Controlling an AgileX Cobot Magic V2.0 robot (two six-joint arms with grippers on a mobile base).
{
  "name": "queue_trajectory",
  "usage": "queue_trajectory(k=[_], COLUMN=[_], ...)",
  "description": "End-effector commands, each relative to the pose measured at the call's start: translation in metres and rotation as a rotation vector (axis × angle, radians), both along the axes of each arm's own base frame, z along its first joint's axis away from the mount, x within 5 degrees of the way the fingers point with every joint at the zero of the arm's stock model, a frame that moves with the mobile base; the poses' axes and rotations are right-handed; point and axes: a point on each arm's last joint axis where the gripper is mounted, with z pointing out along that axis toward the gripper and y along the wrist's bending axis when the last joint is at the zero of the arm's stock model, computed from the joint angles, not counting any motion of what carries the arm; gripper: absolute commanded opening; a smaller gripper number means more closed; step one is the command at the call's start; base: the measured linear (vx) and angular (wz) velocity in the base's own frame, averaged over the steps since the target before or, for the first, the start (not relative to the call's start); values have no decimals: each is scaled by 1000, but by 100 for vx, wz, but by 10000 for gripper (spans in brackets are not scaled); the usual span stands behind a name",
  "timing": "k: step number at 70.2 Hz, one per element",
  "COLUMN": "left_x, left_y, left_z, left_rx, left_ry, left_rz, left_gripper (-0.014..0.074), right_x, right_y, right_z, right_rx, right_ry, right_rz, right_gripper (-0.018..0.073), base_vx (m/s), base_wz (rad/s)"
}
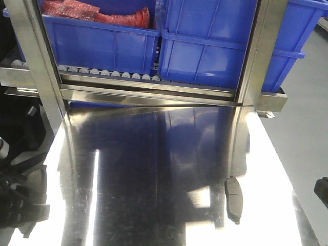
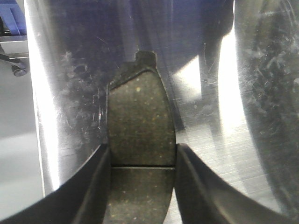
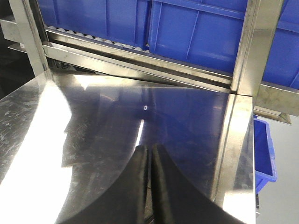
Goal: Move and align brake pads A on conveyor
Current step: 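Lower the right gripper onto the other brake pad and grasp it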
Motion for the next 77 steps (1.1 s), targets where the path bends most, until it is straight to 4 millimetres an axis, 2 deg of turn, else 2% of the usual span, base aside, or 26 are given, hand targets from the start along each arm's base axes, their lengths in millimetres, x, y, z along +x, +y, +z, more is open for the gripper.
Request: queue_trajectory(k=[1, 10, 16, 31, 40, 47, 53, 64, 77], left_x=[4, 4, 4, 4, 4, 4, 4, 4, 4], left_y=[-3, -3, -3, -3, -3, -3, -3, -3, -3], left_z=[14, 14, 14, 14, 14, 14, 14, 14, 14], left_rx=[-37, -37, -37, -37, -37, -37, -37, -37, -37], left_ry=[-94, -94, -94, -94, -94, -94, -94, -94, -94], left_rz=[-3, -3, -3, -3, -3, -3, -3, -3, -3], left_gripper=[73, 73, 73, 73, 73, 73, 73, 73, 73], right_x=[3, 3, 3, 3, 3, 7, 19, 58, 106], right_y=[-1, -2, -2, -1, -1, 0, 4, 15, 28], right_z=[13, 14, 14, 13, 15, 13, 9, 6, 5], right_rx=[13, 14, 15, 14, 55, 51, 18, 10, -21], right_ry=[-83, -87, -89, -85, -91, -54, 43, 270, 397], right_rz=[-21, -22, -23, -22, -27, -22, -10, -6, 1], right_gripper=[1, 43, 124, 511, 663, 680, 669, 627, 612], base_vx=[0, 0, 0, 0, 0, 0, 0, 0, 0], base_wz=[0, 0, 0, 0, 0, 0, 0, 0, 0])
